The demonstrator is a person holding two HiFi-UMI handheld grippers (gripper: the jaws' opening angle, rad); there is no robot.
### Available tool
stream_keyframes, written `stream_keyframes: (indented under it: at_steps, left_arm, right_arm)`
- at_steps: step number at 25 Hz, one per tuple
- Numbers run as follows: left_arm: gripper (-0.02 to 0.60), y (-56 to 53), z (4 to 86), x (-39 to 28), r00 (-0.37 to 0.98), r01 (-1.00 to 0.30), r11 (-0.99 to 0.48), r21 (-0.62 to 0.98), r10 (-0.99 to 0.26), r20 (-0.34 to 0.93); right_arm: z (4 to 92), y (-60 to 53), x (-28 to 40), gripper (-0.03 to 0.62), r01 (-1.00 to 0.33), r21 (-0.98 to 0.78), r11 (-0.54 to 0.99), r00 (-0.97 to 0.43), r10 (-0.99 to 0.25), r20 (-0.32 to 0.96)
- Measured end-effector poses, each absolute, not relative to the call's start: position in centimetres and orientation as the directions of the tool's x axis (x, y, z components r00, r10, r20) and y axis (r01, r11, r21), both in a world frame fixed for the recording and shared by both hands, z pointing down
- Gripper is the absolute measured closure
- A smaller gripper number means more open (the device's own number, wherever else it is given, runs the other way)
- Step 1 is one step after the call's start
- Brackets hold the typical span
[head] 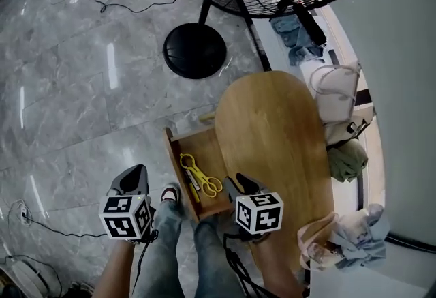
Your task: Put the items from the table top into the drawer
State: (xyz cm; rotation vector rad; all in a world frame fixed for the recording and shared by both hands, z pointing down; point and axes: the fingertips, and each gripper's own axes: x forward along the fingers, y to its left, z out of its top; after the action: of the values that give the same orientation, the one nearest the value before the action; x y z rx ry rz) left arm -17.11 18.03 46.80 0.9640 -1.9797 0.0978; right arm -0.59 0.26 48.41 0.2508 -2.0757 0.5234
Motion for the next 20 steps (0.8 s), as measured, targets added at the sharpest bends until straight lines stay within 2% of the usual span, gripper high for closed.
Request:
stream_keyframes:
  at_steps: [10,20]
  left_arm:
    - [0.588,15.5,30.3,-15.7,-0.381,-0.687,0.673,0.273,-0.654,0.654]
    - [0.588,12.7,18.2,-15.1,-0.394,-0.774,0.585,0.241,-0.744,0.540]
  right_arm:
    - [31.6,-4.0,1.5,0.576,-0.415,-0.249,0.875,-0.707,-0.138,0.694]
    - [18.4,-9.0,9.8,0.588,-0.580,-0.106,0.808,-0.704,-0.431,0.565]
